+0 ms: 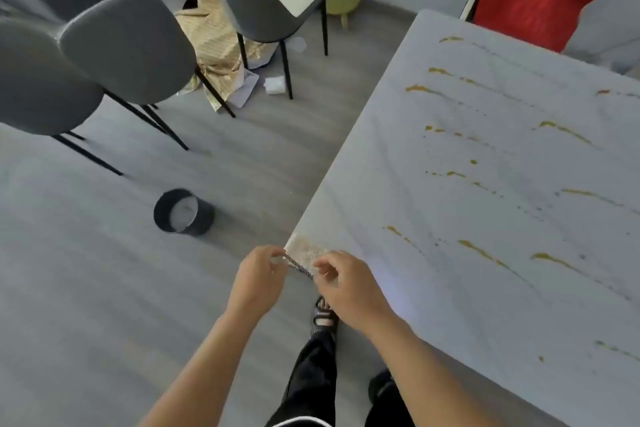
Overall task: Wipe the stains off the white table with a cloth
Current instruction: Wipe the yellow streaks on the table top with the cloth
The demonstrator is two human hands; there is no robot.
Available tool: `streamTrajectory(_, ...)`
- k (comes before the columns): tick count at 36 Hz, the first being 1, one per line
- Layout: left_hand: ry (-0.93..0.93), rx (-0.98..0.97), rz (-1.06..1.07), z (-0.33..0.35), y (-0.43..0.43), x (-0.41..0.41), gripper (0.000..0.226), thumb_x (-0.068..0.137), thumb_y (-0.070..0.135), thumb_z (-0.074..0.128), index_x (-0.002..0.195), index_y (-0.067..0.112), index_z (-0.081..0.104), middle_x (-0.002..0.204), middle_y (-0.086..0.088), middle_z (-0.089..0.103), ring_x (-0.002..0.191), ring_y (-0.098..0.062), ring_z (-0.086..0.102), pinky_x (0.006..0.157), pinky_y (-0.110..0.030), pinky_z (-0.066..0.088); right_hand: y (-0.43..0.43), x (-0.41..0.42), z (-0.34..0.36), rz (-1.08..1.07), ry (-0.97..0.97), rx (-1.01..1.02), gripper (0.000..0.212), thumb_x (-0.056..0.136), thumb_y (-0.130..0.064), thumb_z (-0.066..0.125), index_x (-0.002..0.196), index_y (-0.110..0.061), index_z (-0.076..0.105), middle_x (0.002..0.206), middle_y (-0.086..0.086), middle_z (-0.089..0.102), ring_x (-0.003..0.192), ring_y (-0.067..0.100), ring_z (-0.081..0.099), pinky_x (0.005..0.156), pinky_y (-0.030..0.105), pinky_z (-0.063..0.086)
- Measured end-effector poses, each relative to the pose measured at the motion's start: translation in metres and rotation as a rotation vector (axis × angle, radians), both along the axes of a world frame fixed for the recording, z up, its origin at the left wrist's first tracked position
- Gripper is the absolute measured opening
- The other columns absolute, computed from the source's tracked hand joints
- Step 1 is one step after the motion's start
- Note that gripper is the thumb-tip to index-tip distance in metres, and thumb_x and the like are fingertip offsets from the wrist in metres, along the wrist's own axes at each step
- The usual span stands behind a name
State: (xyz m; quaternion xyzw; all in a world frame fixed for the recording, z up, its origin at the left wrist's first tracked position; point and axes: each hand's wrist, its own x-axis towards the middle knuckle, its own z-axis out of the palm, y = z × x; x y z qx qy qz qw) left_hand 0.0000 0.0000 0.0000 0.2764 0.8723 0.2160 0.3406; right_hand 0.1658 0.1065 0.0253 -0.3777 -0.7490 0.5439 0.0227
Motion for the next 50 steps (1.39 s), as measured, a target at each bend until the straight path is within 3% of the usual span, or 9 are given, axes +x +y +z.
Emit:
streamTrajectory(5,-0.081,-0.026,0.096,-0.025,-0.003,0.001,0.027,0.100,0.025,0.063,0.126,0.018,0.061,0.114,0.009,0.059,0.090,-0.009,0.062,0.082,-0.029,0.046,-0.025,-0.027,-0.048,0.033,-0.136,0.251,0.032,0.086,-0.018,0.061,0.118,-0.024,0.062,0.113,-0.008,0.057,0.108,0.015,0.050,0.084,0.031,0.050)
streamTrajectory(12,-0.213,-0.049,0.183,-0.047,0.008,0.003,0.030,0.099,0.031,0.063,0.129,0.027,0.058,0.111,0.010,0.063,0.100,-0.010,0.064,0.086,-0.032,0.055,-0.028,-0.051,-0.085,0.111,-0.348,0.514,0.061,0.063,-0.037,0.084,0.114,-0.022,0.054,0.117,0.001,0.054,0.100,0.026,0.053,0.071,0.032,0.050)
streamTrajectory(19,-0.228,-0.098,0.095,-0.048,0.013,-0.003,0.011,0.099,0.036,0.060,0.096,0.026,0.061,0.094,0.008,0.067,0.081,-0.005,0.064,0.067,-0.024,0.052,-0.023,-0.064,-0.087,0.148,-0.414,0.707,0.042,0.061,-0.004,0.069,0.098,-0.020,0.056,0.091,0.001,0.052,0.075,0.025,0.046,0.054,0.031,0.029)
streamTrajectory(22,-0.233,-0.104,0.064,-0.052,0.011,-0.011,0.026,0.093,0.051,0.060,0.080,0.029,0.067,0.092,0.001,0.069,0.070,-0.001,0.063,0.057,-0.015,0.040,-0.024,-0.063,-0.085,0.163,-0.412,0.655,0.033,0.063,-0.007,0.066,0.090,-0.021,0.053,0.087,0.000,0.052,0.074,0.025,0.046,0.052,0.032,0.035)
streamTrajectory(25,-0.355,-0.089,0.137,-0.035,0.020,-0.018,0.020,0.094,0.039,0.066,0.084,0.021,0.065,0.088,0.003,0.068,0.075,-0.005,0.062,0.061,-0.019,0.043,-0.021,-0.061,-0.078,0.196,-0.396,0.522,0.027,0.066,-0.011,0.067,0.079,-0.022,0.046,0.083,-0.005,0.050,0.076,0.021,0.043,0.056,0.032,0.039)
streamTrajectory(28,-0.527,-0.029,0.232,-0.024,0.029,-0.019,0.026,0.093,0.036,0.069,0.088,0.012,0.061,0.089,-0.006,0.072,0.084,-0.021,0.071,0.079,-0.041,0.058,-0.011,-0.057,-0.062,0.152,-0.378,0.302,0.024,0.079,-0.014,0.059,0.080,-0.025,0.038,0.086,-0.011,0.044,0.081,0.014,0.040,0.066,0.027,0.037)
streamTrajectory(35,-0.887,0.143,0.433,0.014,0.058,-0.014,0.013,0.094,0.002,0.067,0.094,0.005,0.055,0.086,-0.017,0.070,0.073,-0.026,0.070,0.075,-0.038,0.059,0.012,-0.042,-0.024,-0.187,-0.236,0.054,0.010,0.076,-0.011,0.065,0.078,-0.013,0.055,0.090,-0.003,0.051,0.076,0.012,0.054,0.065,0.024,0.044)
streamTrajectory(42,-1.008,0.237,0.270,0.051,0.095,0.004,0.026,0.087,0.014,0.080,0.095,0.008,0.056,0.090,-0.013,0.069,0.080,-0.023,0.068,0.073,-0.038,0.058,0.046,-0.010,0.006,-0.116,-0.231,0.230,0.045,0.068,-0.048,0.053,0.106,-0.029,0.066,0.130,-0.018,0.044,0.118,0.008,0.037,0.099,0.028,0.035)
streamTrajectory(50,-0.991,0.241,0.389,0.059,0.138,0.032,0.016,0.091,-0.003,0.069,0.087,0.008,0.058,0.083,-0.015,0.066,0.076,-0.026,0.061,0.076,-0.043,0.055,0.085,0.027,0.020,-0.025,-0.064,0.399,0.024,0.078,-0.033,0.064,0.099,-0.027,0.056,0.106,-0.016,0.040,0.103,0.008,0.046,0.083,0.026,0.048)
